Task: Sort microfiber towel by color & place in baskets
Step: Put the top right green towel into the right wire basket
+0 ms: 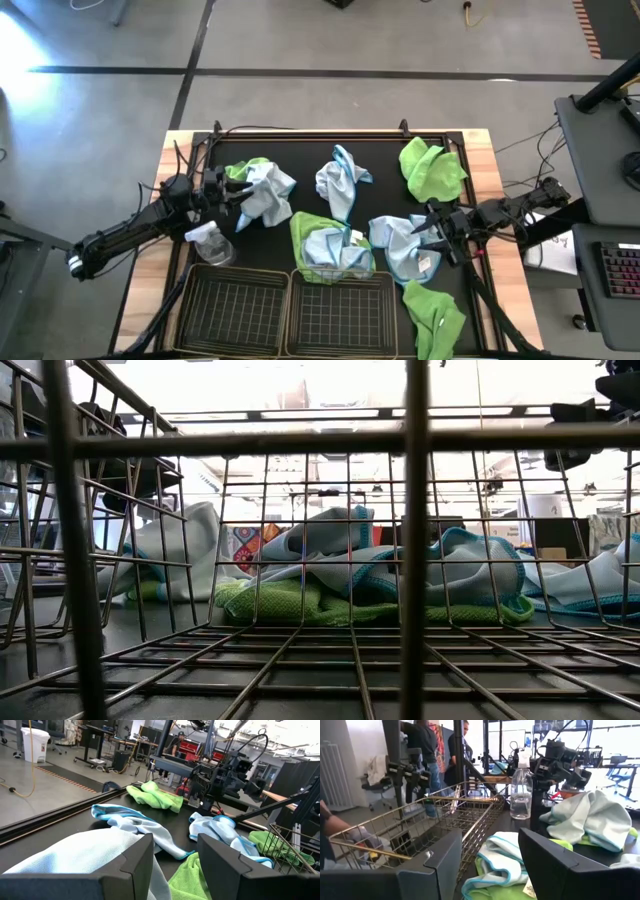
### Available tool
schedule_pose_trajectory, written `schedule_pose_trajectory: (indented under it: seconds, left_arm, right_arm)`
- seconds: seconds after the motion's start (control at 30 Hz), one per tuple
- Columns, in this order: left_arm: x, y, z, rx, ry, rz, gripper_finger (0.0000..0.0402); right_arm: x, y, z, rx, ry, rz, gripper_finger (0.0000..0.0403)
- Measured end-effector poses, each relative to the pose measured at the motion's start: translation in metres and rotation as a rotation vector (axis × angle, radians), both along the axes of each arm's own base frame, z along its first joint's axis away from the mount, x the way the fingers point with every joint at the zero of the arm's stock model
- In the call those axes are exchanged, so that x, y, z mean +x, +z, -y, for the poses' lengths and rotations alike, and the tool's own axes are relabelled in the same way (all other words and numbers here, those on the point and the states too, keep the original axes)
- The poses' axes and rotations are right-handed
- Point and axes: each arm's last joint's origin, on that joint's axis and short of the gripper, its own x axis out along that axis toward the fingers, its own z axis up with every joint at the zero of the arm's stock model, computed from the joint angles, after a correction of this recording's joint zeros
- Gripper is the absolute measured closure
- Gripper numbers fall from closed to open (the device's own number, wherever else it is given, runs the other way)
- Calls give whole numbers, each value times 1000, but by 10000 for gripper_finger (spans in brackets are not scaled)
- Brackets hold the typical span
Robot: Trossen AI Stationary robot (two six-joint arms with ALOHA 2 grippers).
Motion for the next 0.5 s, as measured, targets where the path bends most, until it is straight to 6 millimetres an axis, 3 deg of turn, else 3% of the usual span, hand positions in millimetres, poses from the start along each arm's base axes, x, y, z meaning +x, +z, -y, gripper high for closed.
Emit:
schedule_pose_trajectory:
  seconds: [0.27,0.5]
  left_arm:
    - [0,0,0,0,0,1,263]
    - [0,0,0,0,0,0,263]
  right_arm:
    - [0,7,4,119,-116,42,211]
    - [0,9,4,113,-134,70,211]
